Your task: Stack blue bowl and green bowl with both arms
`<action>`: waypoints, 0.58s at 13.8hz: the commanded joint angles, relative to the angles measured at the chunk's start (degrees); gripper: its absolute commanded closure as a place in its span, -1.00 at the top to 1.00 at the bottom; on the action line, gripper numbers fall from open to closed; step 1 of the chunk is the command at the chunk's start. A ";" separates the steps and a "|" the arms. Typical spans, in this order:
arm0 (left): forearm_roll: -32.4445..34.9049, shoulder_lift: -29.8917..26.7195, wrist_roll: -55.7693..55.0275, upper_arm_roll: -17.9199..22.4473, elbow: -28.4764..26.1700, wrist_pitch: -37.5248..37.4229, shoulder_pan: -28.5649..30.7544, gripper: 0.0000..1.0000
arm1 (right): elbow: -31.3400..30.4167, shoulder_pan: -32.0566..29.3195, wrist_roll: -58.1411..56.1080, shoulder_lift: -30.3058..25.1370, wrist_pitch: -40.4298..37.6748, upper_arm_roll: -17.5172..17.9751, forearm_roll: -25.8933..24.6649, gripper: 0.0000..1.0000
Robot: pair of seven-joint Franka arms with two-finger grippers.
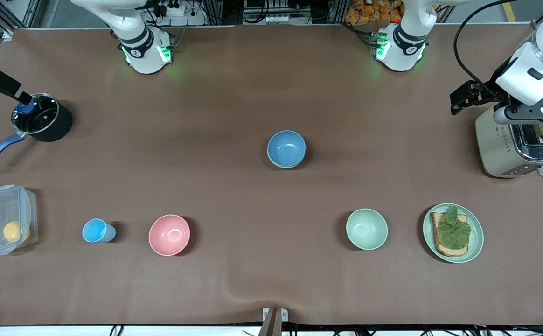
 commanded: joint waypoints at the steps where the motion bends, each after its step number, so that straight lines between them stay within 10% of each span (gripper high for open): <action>1: 0.08 0.24 0.31 -0.33 1.13 -0.29 -0.02 1.00 | -1.20 -1.10 -1.26 0.76 0.94 1.27 -1.31 1.00; 8: 0.53 0.15 6.18 -0.42 1.13 -0.37 0.94 1.00 | -1.30 -1.72 -2.40 0.94 0.94 4.09 -2.80 1.00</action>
